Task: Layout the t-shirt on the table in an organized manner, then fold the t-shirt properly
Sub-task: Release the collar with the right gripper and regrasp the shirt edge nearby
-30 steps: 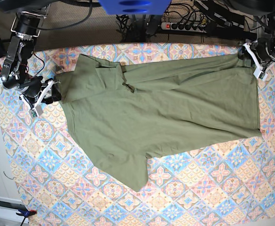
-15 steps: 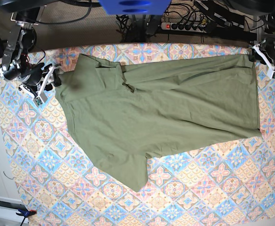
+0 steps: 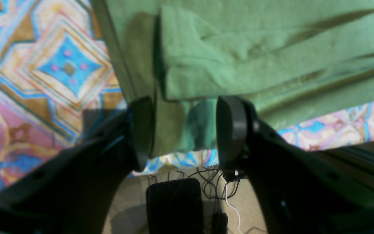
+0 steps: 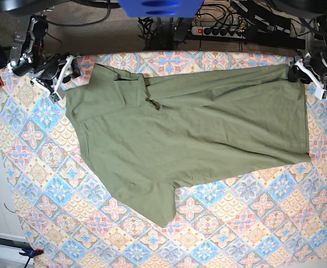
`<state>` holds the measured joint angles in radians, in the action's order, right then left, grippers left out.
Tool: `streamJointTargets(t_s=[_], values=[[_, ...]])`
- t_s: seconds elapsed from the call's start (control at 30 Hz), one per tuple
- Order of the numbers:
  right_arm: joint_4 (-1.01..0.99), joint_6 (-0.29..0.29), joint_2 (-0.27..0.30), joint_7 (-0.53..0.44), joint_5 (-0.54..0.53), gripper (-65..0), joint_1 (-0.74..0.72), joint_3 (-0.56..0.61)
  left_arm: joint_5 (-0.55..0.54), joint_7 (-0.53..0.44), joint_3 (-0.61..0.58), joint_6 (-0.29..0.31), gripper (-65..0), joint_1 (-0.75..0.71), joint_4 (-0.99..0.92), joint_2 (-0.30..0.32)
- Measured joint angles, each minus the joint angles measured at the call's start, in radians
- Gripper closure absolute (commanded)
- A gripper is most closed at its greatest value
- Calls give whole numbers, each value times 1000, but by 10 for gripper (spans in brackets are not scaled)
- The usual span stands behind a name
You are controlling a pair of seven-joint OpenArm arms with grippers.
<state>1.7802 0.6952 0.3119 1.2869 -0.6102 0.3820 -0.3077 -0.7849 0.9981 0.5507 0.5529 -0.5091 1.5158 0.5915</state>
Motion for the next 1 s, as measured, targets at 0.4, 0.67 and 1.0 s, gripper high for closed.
streamJointTargets(t_s=[0.4,0.67,1.0], values=[[-119,1,-19,-18,-188,-275,-13,-1,-2,0,0,1,-309,10,0,-21],[-184,5,-65,-61,-230,-274,-21,-7,-2,0,0,2,-309,10,0,-21],[-185,4,-85,-24,-235,-8,-64,79,-2,-3,-1,1,-309,45,-1,-20]])
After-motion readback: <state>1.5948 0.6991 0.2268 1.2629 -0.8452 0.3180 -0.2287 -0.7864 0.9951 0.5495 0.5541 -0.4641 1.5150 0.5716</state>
